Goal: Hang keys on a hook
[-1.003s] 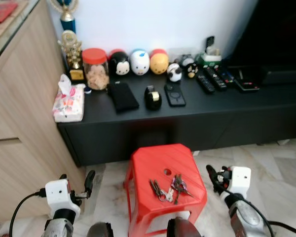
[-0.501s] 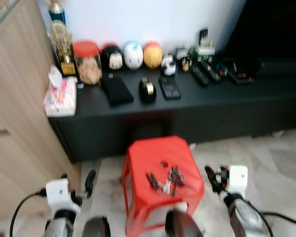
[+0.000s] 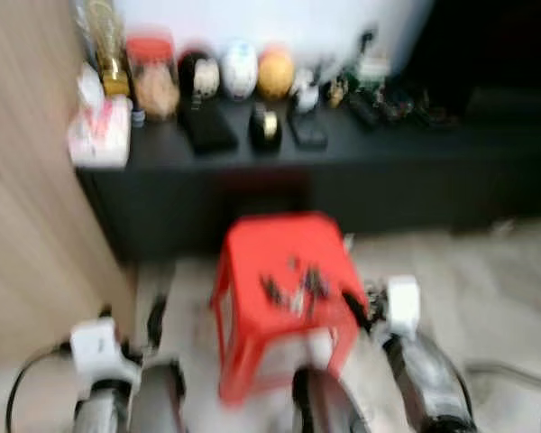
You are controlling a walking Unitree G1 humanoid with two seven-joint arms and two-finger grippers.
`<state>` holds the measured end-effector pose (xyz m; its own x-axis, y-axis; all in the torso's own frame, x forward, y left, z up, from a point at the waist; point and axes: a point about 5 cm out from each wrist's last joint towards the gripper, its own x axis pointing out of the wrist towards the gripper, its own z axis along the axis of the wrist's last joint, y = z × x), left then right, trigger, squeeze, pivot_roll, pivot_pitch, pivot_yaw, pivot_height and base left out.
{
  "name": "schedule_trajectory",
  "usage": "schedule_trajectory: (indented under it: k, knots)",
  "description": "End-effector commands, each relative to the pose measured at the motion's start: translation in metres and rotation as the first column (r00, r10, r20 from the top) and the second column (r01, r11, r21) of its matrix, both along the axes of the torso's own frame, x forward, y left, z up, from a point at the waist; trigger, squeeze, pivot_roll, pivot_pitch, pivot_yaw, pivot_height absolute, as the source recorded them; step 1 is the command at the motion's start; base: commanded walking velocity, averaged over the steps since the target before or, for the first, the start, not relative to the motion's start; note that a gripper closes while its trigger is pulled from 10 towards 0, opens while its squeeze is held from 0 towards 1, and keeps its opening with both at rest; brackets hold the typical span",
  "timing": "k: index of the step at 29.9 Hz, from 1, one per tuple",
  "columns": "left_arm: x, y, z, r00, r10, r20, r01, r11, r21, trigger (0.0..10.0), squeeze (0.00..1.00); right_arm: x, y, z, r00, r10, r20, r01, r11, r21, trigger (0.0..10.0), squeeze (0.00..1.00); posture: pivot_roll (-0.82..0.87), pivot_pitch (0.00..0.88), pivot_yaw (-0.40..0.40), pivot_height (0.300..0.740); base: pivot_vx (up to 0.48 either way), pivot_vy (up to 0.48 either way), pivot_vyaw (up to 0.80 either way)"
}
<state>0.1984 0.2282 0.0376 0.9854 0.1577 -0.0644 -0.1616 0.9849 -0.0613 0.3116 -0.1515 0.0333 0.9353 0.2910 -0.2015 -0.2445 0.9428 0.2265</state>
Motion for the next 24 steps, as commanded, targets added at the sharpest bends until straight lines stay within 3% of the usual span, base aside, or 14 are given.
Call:
schedule_trajectory:
  k: [1,2,10,14,21,22,23,24]
  knots:
    - [0.002,0.002,0.005,1.0,0.004,0.017,-0.005,1.0,0.01,10.0,0.0,0.005,-0.003,0.003,1.0,-0.014,-0.022,0.015,0.999,0.04,10.0,0.62,0.03,0.116,-0.163,0.558,0.0,0.0,0.0]
    - [0.002,0.002,0.006,1.0,0.005,0.017,-0.005,1.0,0.011,10.0,0.0,0.007,-0.001,0.004,1.0,-0.008,-0.02,0.009,0.999,0.05,10.0,1.0,0.03,0.116,-0.163,0.558,0.0,0.0,0.0]
    - [0.0,0.004,0.007,1.0,0.017,0.015,-0.017,1.0,0.014,10.0,0.0,0.029,0.017,0.025,0.999,0.046,-0.008,-0.046,0.997,0.06,10.0,1.0,0.04,0.12,-0.164,0.558,0.0,0.0,0.0]
    - [-0.002,0.002,0.006,1.0,0.016,0.008,-0.016,1.0,0.013,10.0,0.0,0.029,0.016,0.016,0.994,0.008,-0.108,-0.01,1.0,-0.014,10.0,1.0,0.04,0.12,-0.162,0.558,0.0,0.0,0.0]
    - [-0.005,0.0,0.008,1.0,0.012,0.008,-0.012,1.0,0.015,10.0,0.0,0.031,0.028,0.019,0.992,0.061,-0.114,-0.057,0.998,0.037,10.0,1.0,0.05,0.134,-0.166,0.558,0.0,0.0,0.0]
    - [-0.006,0.0,0.008,1.0,0.012,0.009,-0.012,1.0,0.017,10.0,0.0,0.032,0.03,0.021,0.991,0.066,-0.113,-0.06,0.997,0.055,10.0,0.88,0.04,0.141,-0.166,0.558,0.0,0.0,0.0]
    - [-0.007,0.0,0.009,1.0,0.011,0.009,-0.011,1.0,0.018,10.0,0.0,0.032,0.031,0.021,0.991,0.068,-0.116,-0.061,0.996,0.061,10.0,0.11,0.05,0.15,-0.167,0.558,0.0,0.0,0.0]
    - [-0.007,-0.001,0.009,1.0,0.01,0.008,-0.01,1.0,0.019,10.0,0.0,0.033,0.031,0.021,0.991,0.069,-0.118,-0.062,0.996,0.064,10.0,0.11,0.05,0.15,-0.167,0.558,0.0,0.0,0.0]
